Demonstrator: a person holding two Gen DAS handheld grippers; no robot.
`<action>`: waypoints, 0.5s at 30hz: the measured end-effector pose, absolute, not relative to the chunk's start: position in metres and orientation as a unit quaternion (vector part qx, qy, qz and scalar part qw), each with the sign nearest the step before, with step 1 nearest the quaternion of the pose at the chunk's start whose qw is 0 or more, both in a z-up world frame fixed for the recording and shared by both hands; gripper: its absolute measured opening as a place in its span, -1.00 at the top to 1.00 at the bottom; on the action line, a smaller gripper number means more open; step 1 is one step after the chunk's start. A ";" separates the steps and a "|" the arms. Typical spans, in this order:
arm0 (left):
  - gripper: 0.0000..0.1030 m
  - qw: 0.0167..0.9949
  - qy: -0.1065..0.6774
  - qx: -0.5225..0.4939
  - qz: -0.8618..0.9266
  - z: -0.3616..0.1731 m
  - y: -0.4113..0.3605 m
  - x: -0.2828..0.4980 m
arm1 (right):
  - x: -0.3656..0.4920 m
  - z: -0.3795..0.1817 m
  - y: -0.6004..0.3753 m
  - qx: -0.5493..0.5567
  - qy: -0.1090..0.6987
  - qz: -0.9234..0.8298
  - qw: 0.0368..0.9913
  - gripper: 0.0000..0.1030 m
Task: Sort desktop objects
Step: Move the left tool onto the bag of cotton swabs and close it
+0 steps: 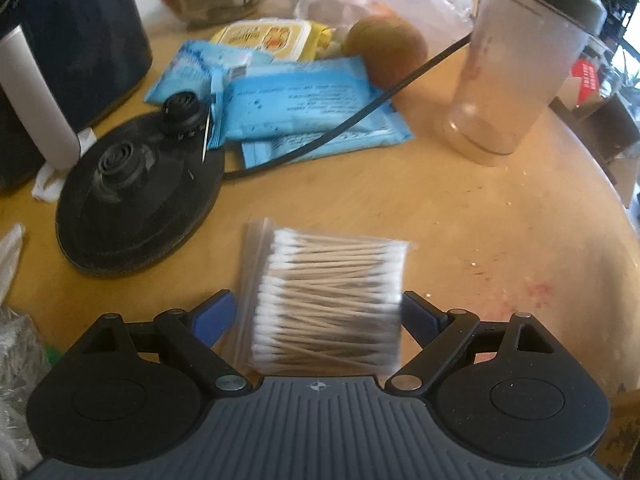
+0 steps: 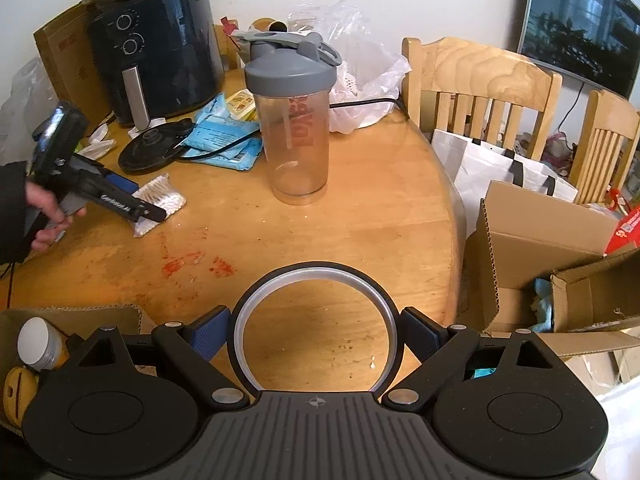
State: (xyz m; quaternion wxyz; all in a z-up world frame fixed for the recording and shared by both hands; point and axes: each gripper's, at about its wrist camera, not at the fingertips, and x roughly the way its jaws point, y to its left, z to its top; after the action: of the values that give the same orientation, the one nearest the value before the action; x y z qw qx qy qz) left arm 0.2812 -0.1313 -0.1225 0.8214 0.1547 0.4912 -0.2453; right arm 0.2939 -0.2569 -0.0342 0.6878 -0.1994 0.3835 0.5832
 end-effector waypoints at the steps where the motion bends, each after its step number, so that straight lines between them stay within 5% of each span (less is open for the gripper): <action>1: -0.75 0.821 0.489 0.157 -0.249 -0.123 -0.131 0.281 | 0.294 -0.034 -0.258 -0.199 0.384 0.582 0.688 -0.78; 7: -0.72 0.816 0.488 0.161 -0.264 -0.123 -0.130 0.280 | 0.299 -0.038 -0.265 -0.194 0.393 0.571 0.694 -0.78; 10: -0.42 0.818 0.489 0.156 -0.259 -0.120 -0.130 0.279 | 0.301 -0.038 -0.267 -0.192 0.394 0.568 0.696 -0.78; 15: -0.39 0.816 0.499 0.144 -0.254 -0.117 -0.131 0.277 | 0.301 -0.039 -0.267 -0.192 0.394 0.571 0.694 -0.78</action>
State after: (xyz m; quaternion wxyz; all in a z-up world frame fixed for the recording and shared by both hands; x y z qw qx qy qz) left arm 0.2775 -0.1309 -0.1171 0.8158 0.1444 0.4988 -0.2545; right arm 0.3005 -0.2666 -0.0390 0.6939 -0.1921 0.3942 0.5712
